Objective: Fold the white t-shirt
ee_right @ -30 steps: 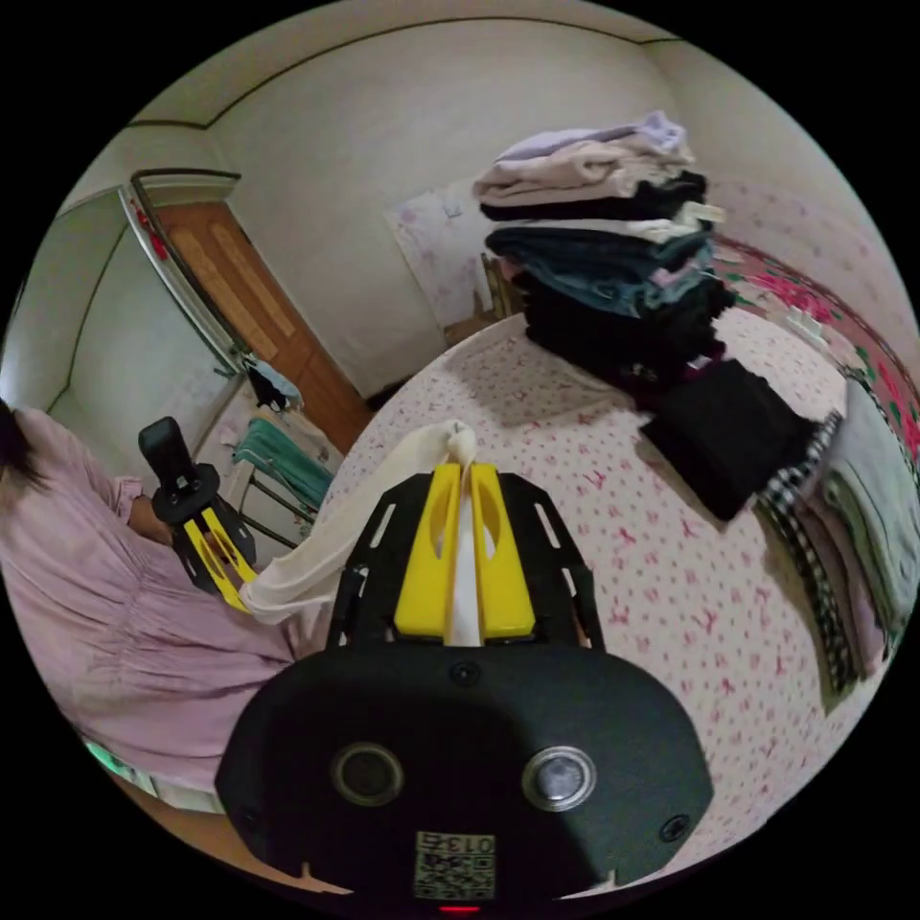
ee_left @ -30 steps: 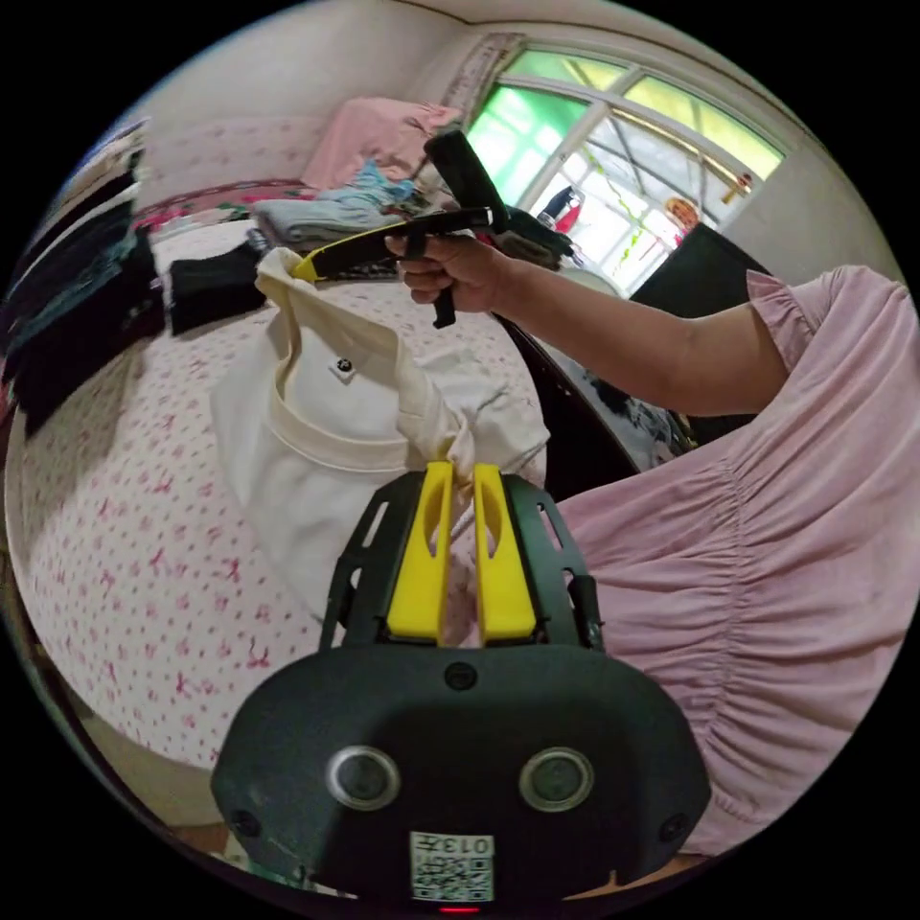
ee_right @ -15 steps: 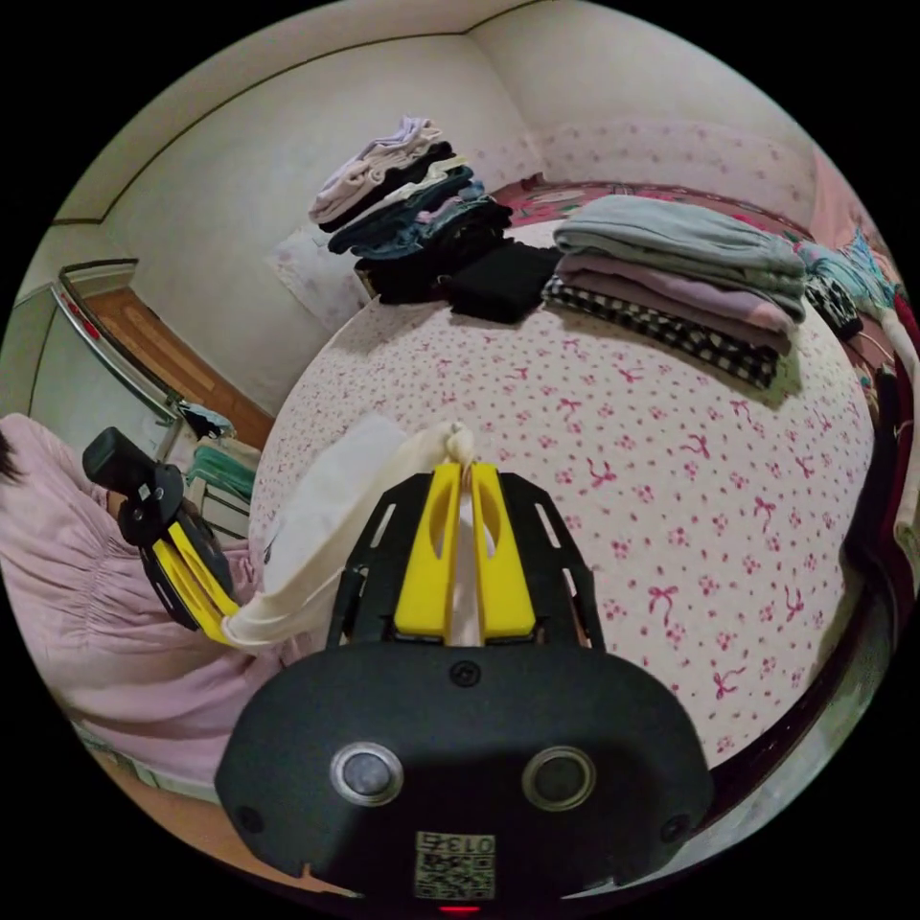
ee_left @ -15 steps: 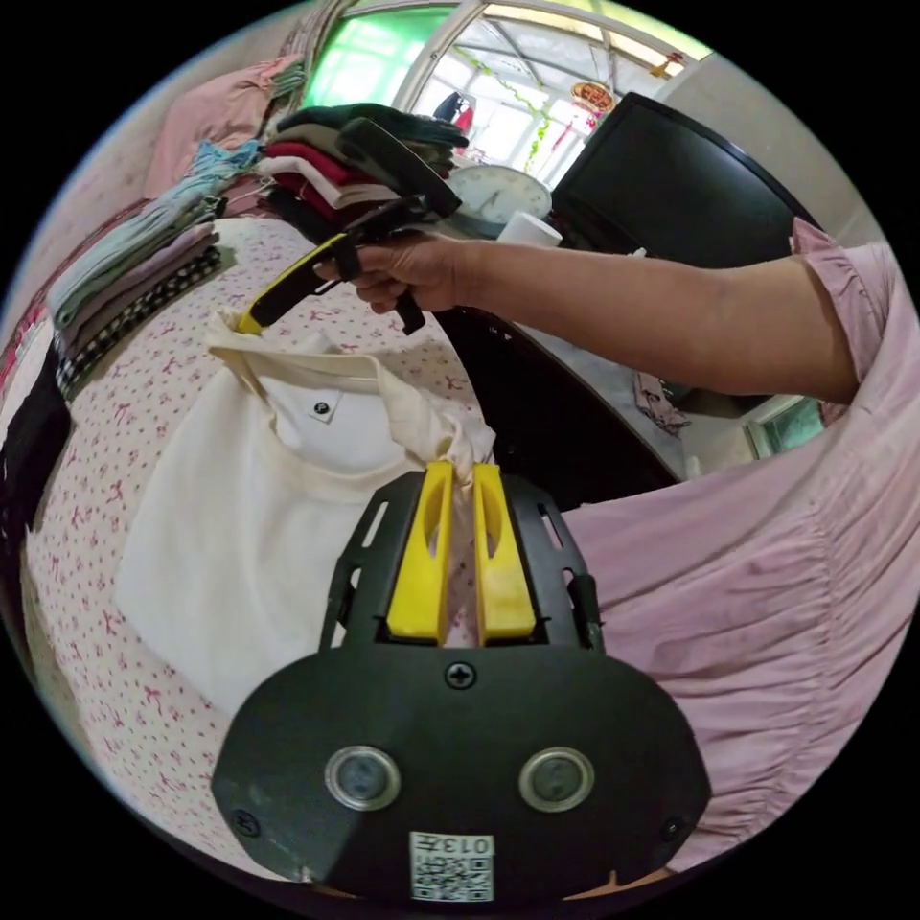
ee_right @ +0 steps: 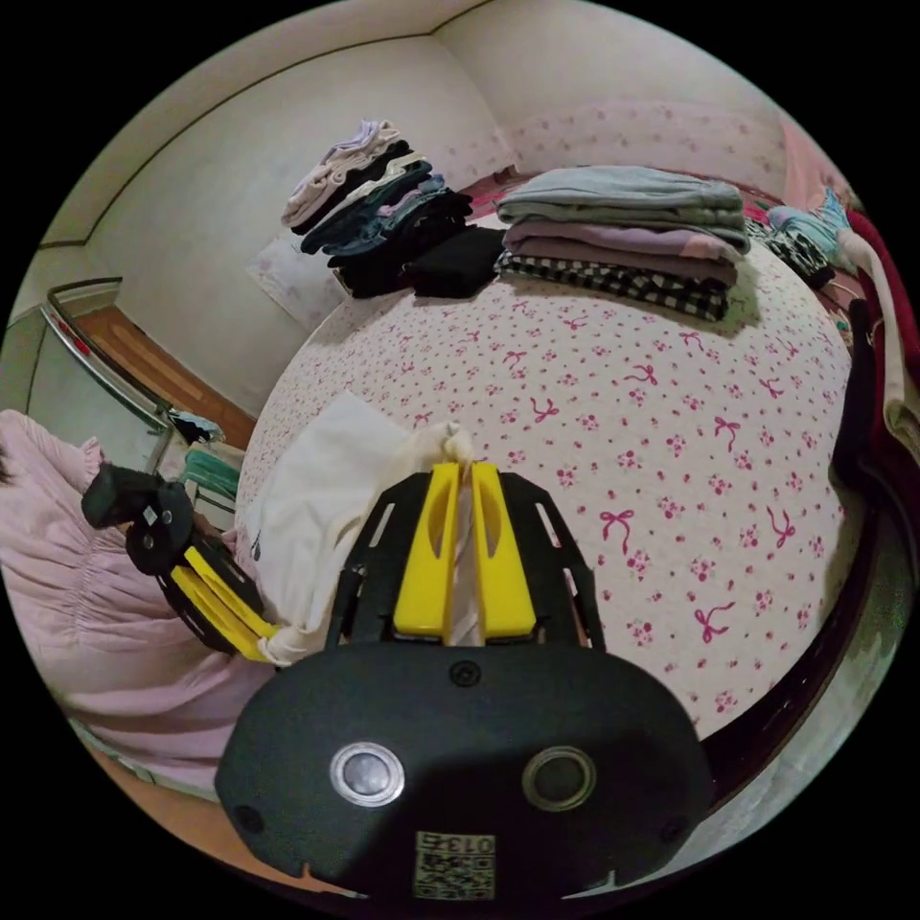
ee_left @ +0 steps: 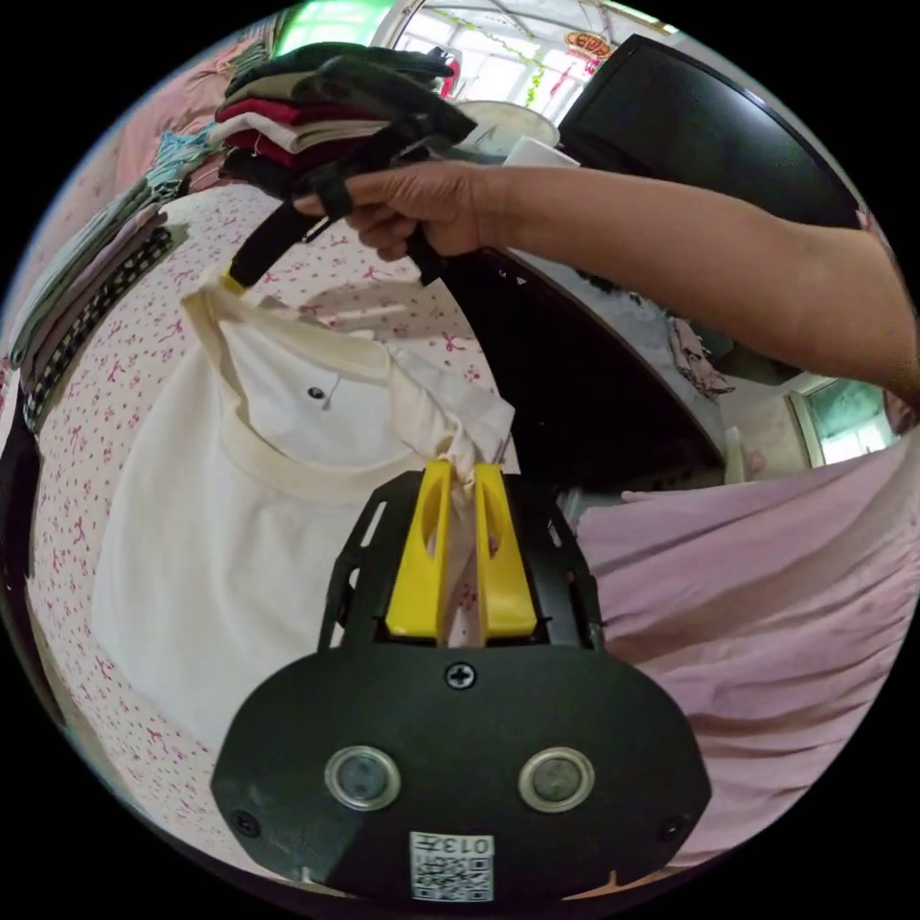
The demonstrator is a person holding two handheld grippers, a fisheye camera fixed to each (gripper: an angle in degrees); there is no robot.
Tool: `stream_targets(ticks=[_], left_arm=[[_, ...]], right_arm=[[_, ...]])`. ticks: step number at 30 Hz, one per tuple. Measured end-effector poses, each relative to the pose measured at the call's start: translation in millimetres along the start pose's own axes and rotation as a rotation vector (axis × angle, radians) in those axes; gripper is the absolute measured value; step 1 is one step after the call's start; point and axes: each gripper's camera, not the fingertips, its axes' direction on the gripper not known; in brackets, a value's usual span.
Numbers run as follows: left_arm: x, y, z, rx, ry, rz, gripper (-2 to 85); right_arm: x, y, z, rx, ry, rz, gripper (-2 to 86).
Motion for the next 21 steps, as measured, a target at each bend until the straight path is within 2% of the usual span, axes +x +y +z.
stream_targets(ticks=[4,7,9,12,17,21], left_arm=[[8.3,-6.3,11.2,0.018,0.078,-0.016,8.8],[28.7,-6.1,3.1,0.04,0.207,0.084,8.5],[38.6,1.4,-4.2,0.048,0.191,0.118,7.6],[29.4,24.8,-18.4,0.072,0.041,0.018,7.2],[-18.2,87.4,-43.4,0.103,-0.255,-0.362,8.0],[-25.4,109.7,-50.0,0.117,-0.372,-0.46,8.1]], right_arm=[[5.0,18.5,-40.1,0.043,0.08,0.131,6.3],[-12.4,53.4,-86.7,0.086,0.137,0.211,7.4],[-26.8,75.4,-99.4,0.086,0.138,0.245,7.7],[-57.3,112.1,-103.3,0.047,0.151,0.303,8.6],[-113.3,148.7,-89.6,0.011,0.143,0.385,10.8],[-148.9,155.2,-84.7,0.008,0.264,0.424,4.5]])
